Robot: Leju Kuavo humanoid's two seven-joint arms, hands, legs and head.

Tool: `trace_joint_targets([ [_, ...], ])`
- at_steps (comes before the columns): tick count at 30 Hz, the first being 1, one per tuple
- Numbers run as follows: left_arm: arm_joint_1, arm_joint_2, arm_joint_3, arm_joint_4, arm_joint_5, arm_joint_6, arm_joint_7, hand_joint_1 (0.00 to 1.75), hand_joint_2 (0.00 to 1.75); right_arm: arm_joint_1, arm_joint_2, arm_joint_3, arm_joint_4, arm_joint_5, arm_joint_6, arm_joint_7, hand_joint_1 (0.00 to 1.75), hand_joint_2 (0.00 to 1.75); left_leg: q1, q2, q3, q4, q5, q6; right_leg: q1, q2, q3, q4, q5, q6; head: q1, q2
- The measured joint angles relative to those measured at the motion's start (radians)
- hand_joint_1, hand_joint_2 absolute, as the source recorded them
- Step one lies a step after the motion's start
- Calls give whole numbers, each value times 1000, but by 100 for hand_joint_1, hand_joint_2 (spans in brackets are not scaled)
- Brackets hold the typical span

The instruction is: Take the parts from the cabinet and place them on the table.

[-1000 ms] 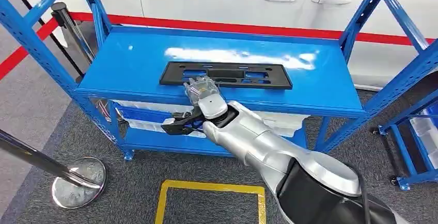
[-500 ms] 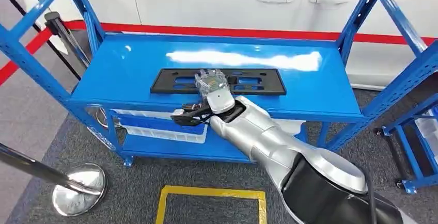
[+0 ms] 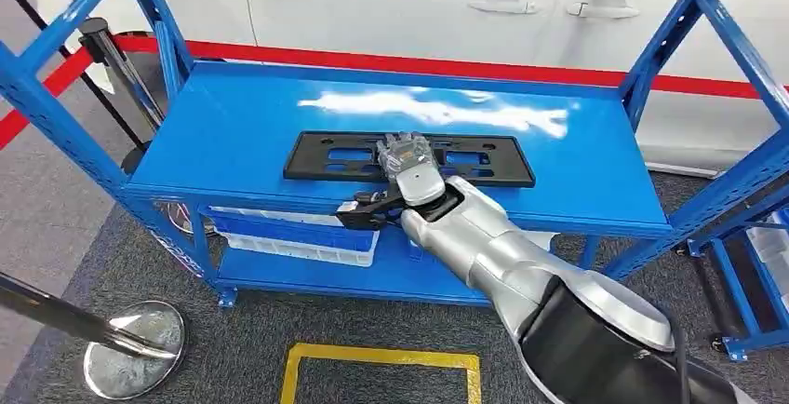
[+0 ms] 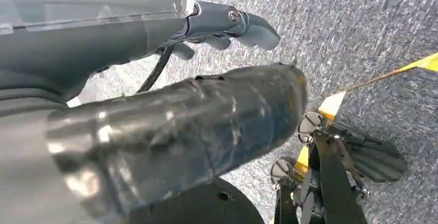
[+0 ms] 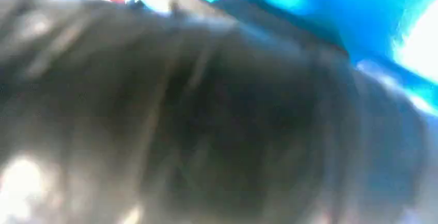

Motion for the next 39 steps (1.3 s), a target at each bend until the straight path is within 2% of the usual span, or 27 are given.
trace_joint_targets([
  [2,-2,0,0,0,0,0,0,0,0,12,-8,-8,2,0,-1,-4,0,0,-2,-1,7,0,-6,8,-1,0,-93,158,-52,4,0,0],
  [3,-3,0,0,0,0,0,-2,0,0,22,-12,-12,4,0,0,-7,0,0,-2,-2,12,0,-11,9,-1,0,-125,199,-50,4,0,0],
  [4,-2,0,0,0,1,0,-3,0,0,30,-13,-17,6,3,0,-14,0,0,-3,-3,19,0,-15,8,-1,0,-133,192,-24,1,0,0],
  [5,-2,0,0,0,3,0,-5,0,0,36,-13,-21,6,8,0,-19,0,0,-5,-4,26,0,-19,8,0,0,-121,145,20,-4,0,0],
  [7,-2,-1,1,0,5,0,-7,0,0,38,-13,-32,6,19,0,-30,0,0,-10,-4,43,0,-29,7,8,1,-58,-27,133,-26,0,0],
  [8,0,-2,1,0,6,-3,-11,0,0,39,-13,-36,6,21,0,-32,0,0,-8,-4,45,-2,-32,5,12,1,-40,-74,140,-39,0,0],
  [9,-4,-5,1,0,8,-12,-20,0,0,38,-13,-42,6,23,0,-38,0,0,-13,-5,43,1,-34,0,16,0,-33,-88,135,-43,-3,0],
  [12,-5,-5,1,0,2,-16,-34,0,0,43,-13,-48,6,36,1,-39,0,0,-8,-2,46,-10,-35,-16,20,1,-29,-101,128,-46,0,0],
  [13,-8,-5,1,0,2,-15,-37,0,0,43,-13,-53,5,39,1,-39,0,0,-15,0,48,-10,-40,-23,7,2,-17,-118,134,-49,-1,0],
  [14,-5,-3,1,0,0,-14,-37,0,0,44,-11,-58,5,44,1,-39,0,0,-10,0,44,11,-54,-25,5,-1,-6,-130,136,-48,0,0],
  [16,-5,-3,1,0,-3,-12,-39,0,0,44,-11,-64,5,56,2,-39,0,0,-8,0,-21,138,-120,-32,1,-2,-2,-132,135,-52,-2,0],
  [18,-4,-1,1,0,-6,-10,-37,0,0,55,-12,-68,6,57,2,-39,0,0,-5,0,-103,277,-161,-43,1,-4,-1,-131,131,-54,-2,0],
  [19,-3,-1,1,0,-7,-10,-34,0,0,59,-12,-69,6,57,2,-40,0,0,-3,0,-112,285,-150,-45,1,-4,-1,-130,130,-53,-2,0],
  [20,-3,-1,1,0,-8,-9,-29,0,0,64,-12,-71,6,58,2,-42,0,0,0,1,-100,244,-109,-48,0,-3,1,-127,127,-51,-2,0],
  [22,-3,0,1,0,-10,-9,-27,0,0,64,-12,-74,6,61,1,-42,0,0,4,2,-32,87,-16,-49,-3,-1,1,-115,118,-46,-2,0],
  [23,-3,0,1,0,-10,-8,-27,0,0,64,-12,-75,6,64,1,-44,0,0,6,5,-2,14,6,-48,-2,-1,-1,-108,112,-40,-2,0],
  [24,-4,0,1,0,-10,-8,-26,0,0,63,-12,-76,6,69,1,-45,0,0,-2,3,9,1,-9,-43,6,1,-7,-98,107,-32,-2,0],
  [25,-5,0,0,0,-10,-8,-26,0,0,64,-12,-77,6,70,2,-48,0,0,0,1,5,4,-6,-34,6,1,-9,-99,107,-29,0,0],
  [28,-4,0,1,0,-11,-8,-26,0,0,65,-12,-79,6,70,2,-50,0,0,1,0,8,-3,-1,-16,4,0,-6,-100,107,-17,-2,0],
  [29,-4,-1,1,0,-11,-9,-26,0,0,66,-13,-82,5,70,2,-50,0,0,4,1,11,-8,2,-10,0,0,-9,-84,93,-12,-1,0],
  [30,-4,-1,1,0,-12,-9,-27,0,0,64,-13,-84,5,70,1,-50,0,0,4,2,11,-9,2,-3,0,-1,-30,-40,60,-6,0,0],
  [32,-4,0,1,0,-13,-9,-27,0,0,67,-15,-84,6,70,2,-50,0,0,3,2,11,-9,1,0,-4,-1,-102,114,-15,2,0,0],
  [33,-4,0,1,0,-13,-9,-27,0,0,72,-16,-84,6,70,2,-50,0,0,3,2,11,-9,0,1,-6,-1,-136,182,-37,4,0,0],
  [34,-4,0,1,0,-13,-9,-27,0,0,76,-18,-84,6,70,2,-50,0,0,3,1,12,-8,0,1,-7,-1,-150,207,-34,6,0,0],
  [35,-4,0,1,0,-13,-9,-27,0,0,78,-18,-84,6,70,3,-50,0,0,3,1,13,-8,-1,1,-9,-1,-142,185,-9,5,0,0],
  [38,-3,-1,1,0,-13,-9,-27,0,0,74,-19,-85,6,70,2,-50,0,0,3,-1,21,-8,-6,-6,-9,-1,-22,-66,122,-9,0,0],
  [39,-4,-1,1,0,-13,-9,-27,0,0,71,-19,-85,6,71,2,-50,0,0,-3,-1,19,-7,-8,-11,-1,1,-7,-93,107,-11,-1,0],
])
